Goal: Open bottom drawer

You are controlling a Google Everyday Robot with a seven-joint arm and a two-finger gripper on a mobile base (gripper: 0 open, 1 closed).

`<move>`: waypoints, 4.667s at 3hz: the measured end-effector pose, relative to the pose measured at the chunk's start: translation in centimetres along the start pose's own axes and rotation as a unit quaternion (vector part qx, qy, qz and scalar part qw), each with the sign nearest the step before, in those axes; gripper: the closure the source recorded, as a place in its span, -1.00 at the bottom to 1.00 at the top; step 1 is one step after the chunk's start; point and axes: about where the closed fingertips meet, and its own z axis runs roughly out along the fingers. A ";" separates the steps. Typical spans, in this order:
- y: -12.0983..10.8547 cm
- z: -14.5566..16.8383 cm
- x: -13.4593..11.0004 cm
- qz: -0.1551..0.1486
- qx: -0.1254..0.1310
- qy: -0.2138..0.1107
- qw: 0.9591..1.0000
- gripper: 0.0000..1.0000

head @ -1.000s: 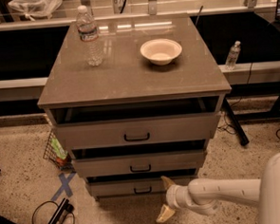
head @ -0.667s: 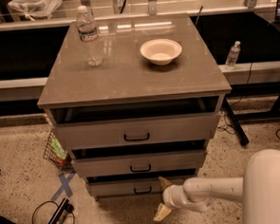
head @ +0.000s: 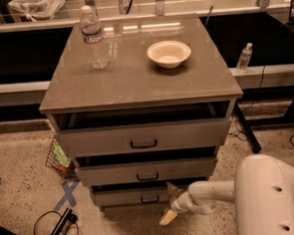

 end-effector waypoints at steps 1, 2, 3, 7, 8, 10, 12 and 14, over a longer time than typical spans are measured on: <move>-2.0 -0.1 0.7 -0.002 0.007 0.015 1.000 -1.00; -2.9 0.1 1.3 -0.001 0.005 0.024 1.000 -1.00; -1.6 1.5 2.1 0.005 -0.014 0.029 0.999 -0.63; 0.1 2.1 2.5 0.013 -0.030 0.032 0.999 1.00; 0.1 2.0 2.4 0.013 -0.030 0.032 0.999 1.00; 0.0 1.3 1.8 0.012 -0.030 0.032 0.999 1.00; 1.4 1.2 2.4 0.019 -0.038 0.039 0.998 1.00; 2.8 0.3 2.4 0.029 -0.045 0.046 0.998 1.00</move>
Offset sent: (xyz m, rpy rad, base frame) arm 0.0359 -0.0299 -0.0076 -0.0694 0.0144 -0.0198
